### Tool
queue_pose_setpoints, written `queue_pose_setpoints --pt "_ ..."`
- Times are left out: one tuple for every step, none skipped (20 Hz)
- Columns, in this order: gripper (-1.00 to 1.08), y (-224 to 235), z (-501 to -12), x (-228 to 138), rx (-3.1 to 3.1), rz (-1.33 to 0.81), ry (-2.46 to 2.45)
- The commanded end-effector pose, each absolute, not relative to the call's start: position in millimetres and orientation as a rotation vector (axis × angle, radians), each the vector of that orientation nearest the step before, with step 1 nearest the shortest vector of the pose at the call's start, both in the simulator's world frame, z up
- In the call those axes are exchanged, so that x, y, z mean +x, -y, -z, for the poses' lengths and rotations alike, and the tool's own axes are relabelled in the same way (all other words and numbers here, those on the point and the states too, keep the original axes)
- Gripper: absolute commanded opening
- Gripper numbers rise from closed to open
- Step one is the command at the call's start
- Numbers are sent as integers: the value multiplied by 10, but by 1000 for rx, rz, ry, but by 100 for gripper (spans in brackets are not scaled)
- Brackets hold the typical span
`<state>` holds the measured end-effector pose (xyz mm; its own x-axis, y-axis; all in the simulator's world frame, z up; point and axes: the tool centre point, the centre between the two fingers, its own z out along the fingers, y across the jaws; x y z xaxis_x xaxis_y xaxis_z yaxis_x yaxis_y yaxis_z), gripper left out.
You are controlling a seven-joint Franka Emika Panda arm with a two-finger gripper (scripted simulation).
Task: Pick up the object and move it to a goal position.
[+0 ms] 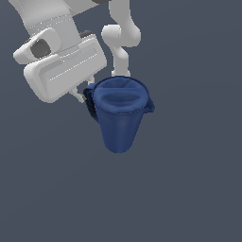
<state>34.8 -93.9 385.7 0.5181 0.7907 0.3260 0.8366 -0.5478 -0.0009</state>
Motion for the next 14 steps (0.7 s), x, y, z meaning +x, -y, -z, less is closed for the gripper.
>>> queue_pose_setpoints --pt "-100 988 -4143 341 -2598 437 1404" --pt "-100 1007 -4244 340 -2598 437 1404" --pt "-100 1025 -4341 340 -2598 437 1404" --pt "-100 1038 -4433 340 -2597 437 1405" --pt "-100 1055 -4520 341 -2597 437 1405" --pt "-100 1070 -4603 341 -2597 437 1405" --pt "-100 1086 -4683 342 -2597 438 1405" --pt "-100 1100 -4759 343 -2597 438 1405" --pt "-100 1113 -4832 345 -2597 438 1405" --pt "-100 1127 -4902 346 -2596 438 1405" --pt "-100 1139 -4967 348 -2596 438 1405" --pt "-100 1150 -5027 350 -2596 438 1405" --pt "-100 1161 -5082 352 -2595 439 1405" --pt "-100 1170 -5131 354 -2595 439 1405"
